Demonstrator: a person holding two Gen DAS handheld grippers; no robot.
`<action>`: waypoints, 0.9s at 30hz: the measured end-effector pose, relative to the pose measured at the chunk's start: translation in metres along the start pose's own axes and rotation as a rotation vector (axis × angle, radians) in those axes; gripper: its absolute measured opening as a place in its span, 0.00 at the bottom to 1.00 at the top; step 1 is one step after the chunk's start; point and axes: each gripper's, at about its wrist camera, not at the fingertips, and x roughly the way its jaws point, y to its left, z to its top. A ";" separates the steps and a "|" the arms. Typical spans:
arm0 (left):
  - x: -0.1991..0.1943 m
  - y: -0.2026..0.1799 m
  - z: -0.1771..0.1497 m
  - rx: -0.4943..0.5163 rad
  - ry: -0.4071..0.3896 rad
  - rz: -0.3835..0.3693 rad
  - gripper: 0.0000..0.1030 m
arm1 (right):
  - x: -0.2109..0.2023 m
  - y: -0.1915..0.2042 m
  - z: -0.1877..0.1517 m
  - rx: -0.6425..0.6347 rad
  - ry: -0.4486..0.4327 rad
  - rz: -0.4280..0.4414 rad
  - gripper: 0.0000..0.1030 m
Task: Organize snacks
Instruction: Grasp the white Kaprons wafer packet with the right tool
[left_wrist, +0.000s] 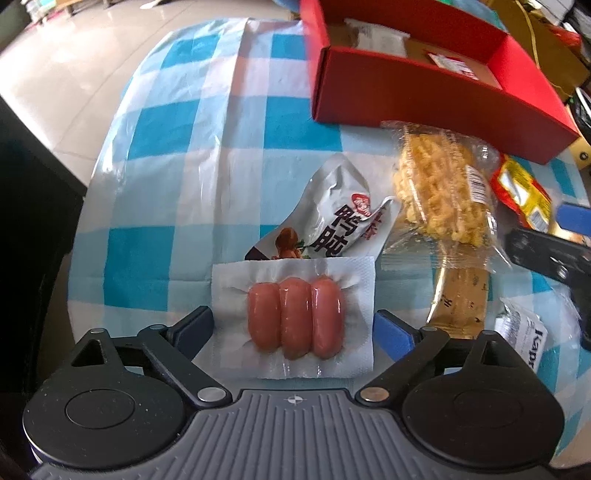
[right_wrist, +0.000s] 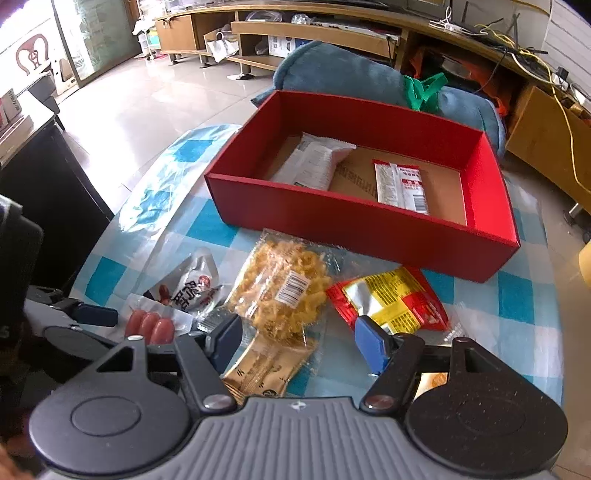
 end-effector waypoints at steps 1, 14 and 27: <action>0.001 -0.001 0.000 -0.003 -0.006 0.007 0.95 | 0.000 -0.001 -0.001 0.000 0.001 0.000 0.63; -0.014 -0.002 -0.006 0.025 -0.027 -0.022 0.85 | -0.009 -0.019 -0.030 0.060 0.043 -0.031 0.63; -0.013 -0.023 -0.017 0.103 -0.022 -0.038 0.85 | 0.013 -0.020 -0.076 0.296 0.168 -0.029 0.63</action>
